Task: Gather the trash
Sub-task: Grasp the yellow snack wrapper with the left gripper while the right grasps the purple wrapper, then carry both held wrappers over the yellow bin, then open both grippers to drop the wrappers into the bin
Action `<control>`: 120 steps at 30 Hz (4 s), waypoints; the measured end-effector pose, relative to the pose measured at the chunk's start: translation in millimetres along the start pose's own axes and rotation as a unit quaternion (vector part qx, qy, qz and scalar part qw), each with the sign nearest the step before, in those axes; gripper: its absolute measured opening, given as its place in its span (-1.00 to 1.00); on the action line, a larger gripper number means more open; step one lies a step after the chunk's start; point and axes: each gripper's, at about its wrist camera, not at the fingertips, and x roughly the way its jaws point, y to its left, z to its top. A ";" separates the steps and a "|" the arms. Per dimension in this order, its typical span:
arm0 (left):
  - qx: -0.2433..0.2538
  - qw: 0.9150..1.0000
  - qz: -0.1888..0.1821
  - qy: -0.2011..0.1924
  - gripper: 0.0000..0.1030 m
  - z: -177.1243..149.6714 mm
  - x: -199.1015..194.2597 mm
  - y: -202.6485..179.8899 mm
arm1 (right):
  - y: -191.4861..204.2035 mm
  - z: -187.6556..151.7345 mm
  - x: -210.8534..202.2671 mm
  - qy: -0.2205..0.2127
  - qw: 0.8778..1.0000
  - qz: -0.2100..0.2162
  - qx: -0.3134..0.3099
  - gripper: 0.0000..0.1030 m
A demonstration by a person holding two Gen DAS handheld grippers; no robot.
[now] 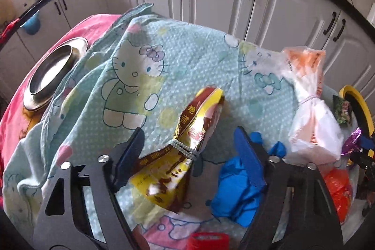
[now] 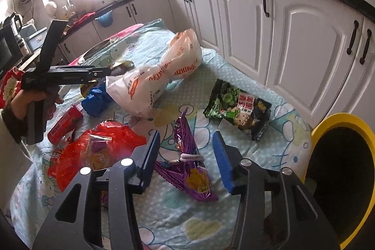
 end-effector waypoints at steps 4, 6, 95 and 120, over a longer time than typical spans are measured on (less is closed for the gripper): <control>-0.024 0.999 -0.023 0.017 0.00 -1.6 12.1 7.9 | -2.4 -1.8 7.6 0.013 1.000 0.006 0.008 -0.45; -0.028 0.999 -0.018 0.028 -0.19 -4.0 18.0 9.7 | -4.2 -3.5 9.3 0.016 1.000 0.012 0.014 -0.50; 0.070 0.962 -0.229 -0.132 -0.49 -21.7 -106.5 -320.9 | -174.0 -56.2 -193.8 -0.151 0.976 -0.105 0.116 -0.62; 0.095 0.962 -0.249 -0.051 -0.48 -27.7 -22.3 -390.0 | -229.4 -97.7 -156.8 -0.092 0.974 -0.108 0.178 -0.62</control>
